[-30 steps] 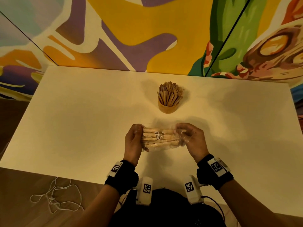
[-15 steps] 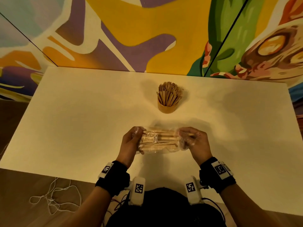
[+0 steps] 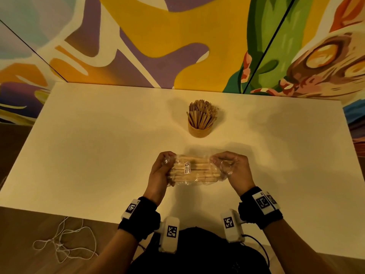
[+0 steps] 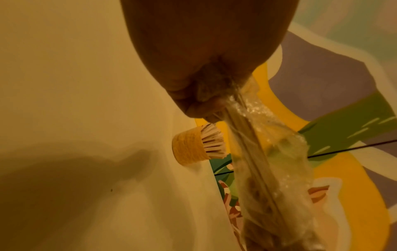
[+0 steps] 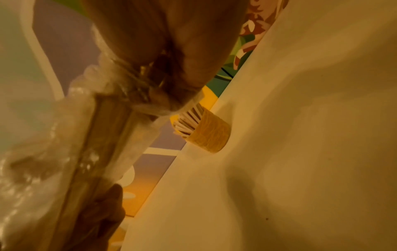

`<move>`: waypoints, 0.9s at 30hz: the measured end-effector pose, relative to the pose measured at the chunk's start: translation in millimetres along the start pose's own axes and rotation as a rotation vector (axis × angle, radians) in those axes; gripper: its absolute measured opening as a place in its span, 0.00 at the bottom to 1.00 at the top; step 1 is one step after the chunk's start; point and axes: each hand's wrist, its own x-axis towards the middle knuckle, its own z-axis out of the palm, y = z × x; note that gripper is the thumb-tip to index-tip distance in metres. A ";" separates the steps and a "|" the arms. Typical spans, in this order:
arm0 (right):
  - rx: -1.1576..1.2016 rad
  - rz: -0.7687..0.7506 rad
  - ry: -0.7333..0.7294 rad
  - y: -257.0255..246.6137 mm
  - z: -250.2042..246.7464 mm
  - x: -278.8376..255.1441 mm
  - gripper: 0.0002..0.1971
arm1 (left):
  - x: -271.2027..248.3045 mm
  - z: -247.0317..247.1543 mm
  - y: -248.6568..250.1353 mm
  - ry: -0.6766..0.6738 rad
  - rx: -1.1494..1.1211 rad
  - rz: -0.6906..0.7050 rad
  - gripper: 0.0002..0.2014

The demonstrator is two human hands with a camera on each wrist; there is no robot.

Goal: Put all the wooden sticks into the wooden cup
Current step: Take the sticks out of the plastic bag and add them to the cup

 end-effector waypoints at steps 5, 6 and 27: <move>0.149 0.078 0.036 -1.7 -8.4 2.0 0.07 | 0.0 -3.1 -0.9 0.008 0.110 0.108 0.06; 0.140 0.082 0.039 -1.8 -8.0 1.1 0.05 | -0.7 -2.1 -0.1 0.013 0.135 0.133 0.07; 0.154 0.193 0.105 -4.9 -50.9 13.7 0.01 | 17.3 -35.5 -5.6 0.088 0.165 0.118 0.03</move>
